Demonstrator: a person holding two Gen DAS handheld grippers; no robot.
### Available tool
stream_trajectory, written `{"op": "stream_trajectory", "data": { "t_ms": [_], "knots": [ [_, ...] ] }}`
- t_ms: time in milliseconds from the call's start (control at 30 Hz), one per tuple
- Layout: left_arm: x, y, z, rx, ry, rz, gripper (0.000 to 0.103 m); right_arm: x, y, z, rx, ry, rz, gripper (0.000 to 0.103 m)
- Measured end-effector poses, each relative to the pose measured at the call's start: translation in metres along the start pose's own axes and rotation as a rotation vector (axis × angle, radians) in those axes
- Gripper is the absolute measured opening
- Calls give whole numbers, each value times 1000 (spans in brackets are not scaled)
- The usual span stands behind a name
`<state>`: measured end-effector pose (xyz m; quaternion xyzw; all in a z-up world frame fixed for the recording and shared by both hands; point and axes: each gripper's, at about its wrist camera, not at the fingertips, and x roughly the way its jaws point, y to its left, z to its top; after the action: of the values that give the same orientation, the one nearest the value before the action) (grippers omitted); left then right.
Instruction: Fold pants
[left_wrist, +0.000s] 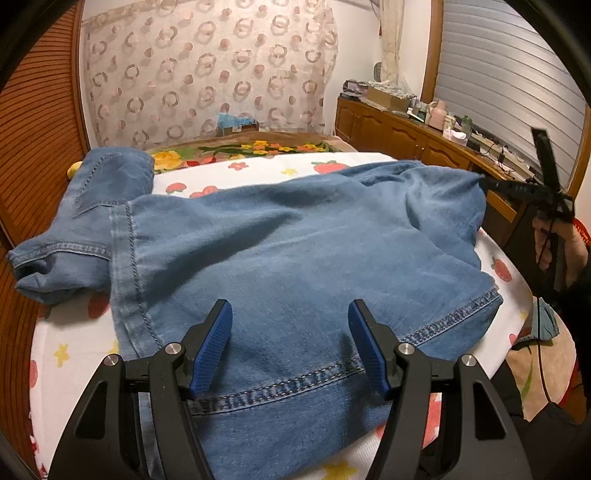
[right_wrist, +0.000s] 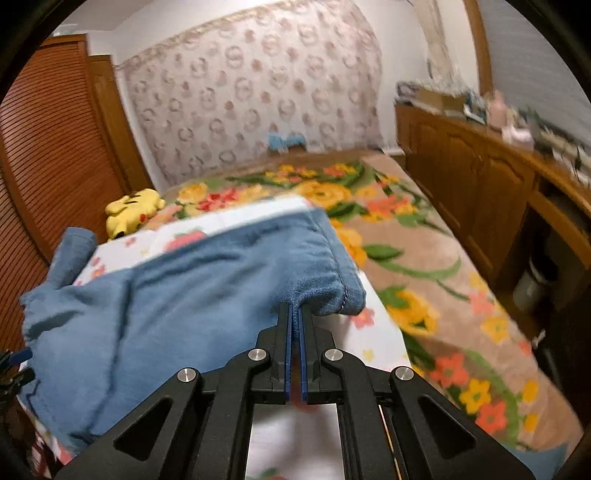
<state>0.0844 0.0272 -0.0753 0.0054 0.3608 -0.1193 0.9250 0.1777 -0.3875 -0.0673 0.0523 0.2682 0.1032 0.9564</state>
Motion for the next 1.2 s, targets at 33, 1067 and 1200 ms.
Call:
{"op": "stream_trajectory", "data": {
  "t_ms": [33,1067,1200],
  "knots": [
    [-3,1,1,-2,-7,1,66,-5,7,3,-19,-13,17,3],
    [-52,22,19,-15,-72,33,66,-38,180,37,-386,67,370,38],
    [-42,11,20,6,-54,11,66,-33,172,34,-364,91,321,39]
  ]
}}
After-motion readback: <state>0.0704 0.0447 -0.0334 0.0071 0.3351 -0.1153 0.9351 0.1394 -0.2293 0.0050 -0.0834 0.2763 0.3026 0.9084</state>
